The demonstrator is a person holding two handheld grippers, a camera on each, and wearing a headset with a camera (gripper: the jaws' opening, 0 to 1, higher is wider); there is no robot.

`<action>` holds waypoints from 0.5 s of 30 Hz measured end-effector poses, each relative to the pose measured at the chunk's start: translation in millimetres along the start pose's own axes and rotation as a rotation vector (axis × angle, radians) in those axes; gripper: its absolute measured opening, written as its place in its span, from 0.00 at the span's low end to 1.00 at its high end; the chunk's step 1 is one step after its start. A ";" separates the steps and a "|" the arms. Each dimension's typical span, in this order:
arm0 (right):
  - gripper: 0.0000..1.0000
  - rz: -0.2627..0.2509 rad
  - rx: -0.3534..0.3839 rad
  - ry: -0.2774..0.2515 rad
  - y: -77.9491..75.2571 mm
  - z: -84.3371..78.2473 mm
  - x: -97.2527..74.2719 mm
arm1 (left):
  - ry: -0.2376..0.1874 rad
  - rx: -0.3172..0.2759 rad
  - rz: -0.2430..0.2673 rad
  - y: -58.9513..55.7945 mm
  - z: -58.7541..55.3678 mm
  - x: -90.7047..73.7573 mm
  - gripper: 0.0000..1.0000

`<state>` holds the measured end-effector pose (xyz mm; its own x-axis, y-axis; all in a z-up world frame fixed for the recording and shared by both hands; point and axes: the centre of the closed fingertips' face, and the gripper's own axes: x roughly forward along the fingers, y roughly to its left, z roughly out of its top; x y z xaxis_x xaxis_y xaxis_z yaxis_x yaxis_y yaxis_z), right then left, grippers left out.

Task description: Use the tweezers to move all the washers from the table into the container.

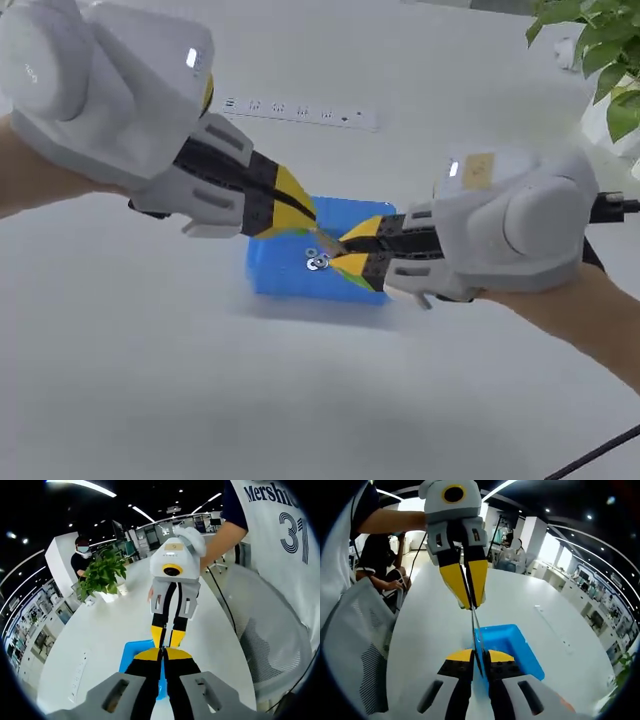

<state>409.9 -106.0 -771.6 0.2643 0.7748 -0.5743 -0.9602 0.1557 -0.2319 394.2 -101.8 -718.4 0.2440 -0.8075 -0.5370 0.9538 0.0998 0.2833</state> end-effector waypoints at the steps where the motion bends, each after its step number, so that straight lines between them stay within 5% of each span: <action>1: 0.11 0.008 -0.010 0.012 4.2 -2.4 -0.4 | -0.002 -0.010 -0.002 -4.2 -1.4 0.6 0.05; 8: 0.09 0.069 -0.023 0.071 29.7 -19.1 0.7 | -0.013 -0.068 -0.018 -29.4 -12.2 7.5 0.05; 15: 0.08 0.117 -0.039 0.132 49.9 -37.4 7.3 | 0.023 -0.110 -0.043 -50.1 -37.7 17.4 0.05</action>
<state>367.2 -115.5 -816.7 0.1625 0.6985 -0.6969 -0.9816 0.0427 -0.1861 357.3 -98.9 -771.9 0.2051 -0.7988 -0.5655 0.9767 0.1295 0.1712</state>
